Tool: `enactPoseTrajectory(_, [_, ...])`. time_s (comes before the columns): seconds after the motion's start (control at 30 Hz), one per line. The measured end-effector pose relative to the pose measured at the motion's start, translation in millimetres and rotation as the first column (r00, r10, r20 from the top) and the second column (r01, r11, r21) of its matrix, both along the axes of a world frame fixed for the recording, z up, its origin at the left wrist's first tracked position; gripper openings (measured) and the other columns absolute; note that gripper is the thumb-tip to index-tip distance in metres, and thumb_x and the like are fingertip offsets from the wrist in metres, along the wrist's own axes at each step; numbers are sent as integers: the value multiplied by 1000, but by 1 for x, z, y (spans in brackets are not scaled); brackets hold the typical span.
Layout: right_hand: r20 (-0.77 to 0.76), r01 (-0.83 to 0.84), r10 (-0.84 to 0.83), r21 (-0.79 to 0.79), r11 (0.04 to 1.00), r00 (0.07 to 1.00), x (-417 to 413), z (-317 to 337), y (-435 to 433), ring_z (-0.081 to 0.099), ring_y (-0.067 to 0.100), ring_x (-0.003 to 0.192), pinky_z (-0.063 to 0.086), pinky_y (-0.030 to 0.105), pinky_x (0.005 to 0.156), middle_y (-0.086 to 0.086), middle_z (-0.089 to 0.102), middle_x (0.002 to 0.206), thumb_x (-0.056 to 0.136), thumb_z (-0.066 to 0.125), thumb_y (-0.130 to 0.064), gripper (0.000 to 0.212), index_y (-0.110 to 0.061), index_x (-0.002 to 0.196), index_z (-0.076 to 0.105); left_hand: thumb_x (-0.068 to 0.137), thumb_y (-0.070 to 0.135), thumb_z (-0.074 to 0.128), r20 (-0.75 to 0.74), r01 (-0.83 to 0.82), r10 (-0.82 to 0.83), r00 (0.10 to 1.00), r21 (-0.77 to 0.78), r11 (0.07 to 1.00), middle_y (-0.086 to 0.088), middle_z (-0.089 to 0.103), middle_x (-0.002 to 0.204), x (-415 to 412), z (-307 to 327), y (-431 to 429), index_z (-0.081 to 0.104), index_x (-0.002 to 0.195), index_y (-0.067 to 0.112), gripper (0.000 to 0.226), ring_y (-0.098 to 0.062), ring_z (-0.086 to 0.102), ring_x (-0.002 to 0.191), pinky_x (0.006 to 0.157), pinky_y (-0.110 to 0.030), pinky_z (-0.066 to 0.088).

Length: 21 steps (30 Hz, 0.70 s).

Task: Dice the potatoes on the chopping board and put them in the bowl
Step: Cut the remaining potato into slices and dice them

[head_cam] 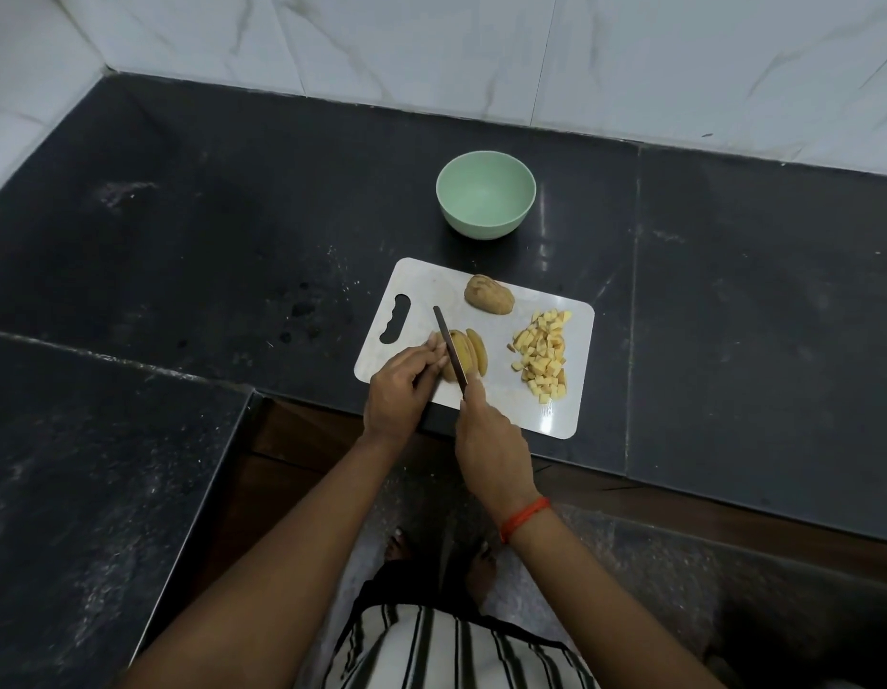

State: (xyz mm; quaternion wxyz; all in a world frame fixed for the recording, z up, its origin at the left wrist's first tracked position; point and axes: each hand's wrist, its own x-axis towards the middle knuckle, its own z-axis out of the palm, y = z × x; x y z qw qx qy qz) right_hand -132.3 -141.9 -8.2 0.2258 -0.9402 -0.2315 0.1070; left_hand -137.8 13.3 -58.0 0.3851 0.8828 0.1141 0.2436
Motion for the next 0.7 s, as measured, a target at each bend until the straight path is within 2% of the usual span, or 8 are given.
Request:
enactPoseTrajectory(0.07, [-41,-6,4,-39,999,999,-12,0,-8,69,36,78,52,42,64,8,68,89,107,33,-22,13,-22,118,28,101,21,64,-5,-3,3,1000,-4,1000,-5,73,122,0,0,-1,74,117,8,23,-12,68,114,96,-27,55])
enactPoseTrajectory(0.13, [-31,-9,7,-69,998,999,-17,0,-12,69,34,79,53,43,65,6,67,91,107,32,-23,11,-22,115,25,100,21,65,0,-7,7,1000,8,1000,-4,73,120,0,-1,1,75,115,8,22,-13,68,111,93,-27,56])
enactPoseTrajectory(0.33, [40,28,-27,-25,999,999,2,6,16,69,36,74,49,39,60,11,68,88,103,39,-12,32,-17,135,37,98,17,68,18,-4,4,1000,-29,1000,-4,74,119,0,0,2,76,112,9,18,-9,69,109,92,-19,54])
enactPoseTrajectory(0.5, [41,12,-12,-16,1000,999,10,11,29,68,37,77,37,35,60,12,68,91,103,34,-11,27,-21,126,24,98,24,65,18,-3,4,1000,-59,998,-5,74,117,0,2,2,75,114,8,25,-6,68,107,93,-20,53])
enactPoseTrajectory(0.6, [1,3,-3,-27,1000,1000,10,15,29,67,39,85,44,39,66,14,66,98,104,32,-10,33,-17,136,36,98,27,61,5,6,-6,1000,-60,998,-5,73,120,-1,2,3,74,116,7,30,-4,66,109,94,-19,53])
enactPoseTrajectory(0.7, [-59,18,-19,-9,1000,998,17,20,33,66,40,90,46,41,72,14,66,104,104,33,-9,35,-15,137,40,98,31,58,5,5,-5,1000,-74,997,-5,74,119,-1,4,4,75,115,6,34,-2,65,107,92,-20,54])
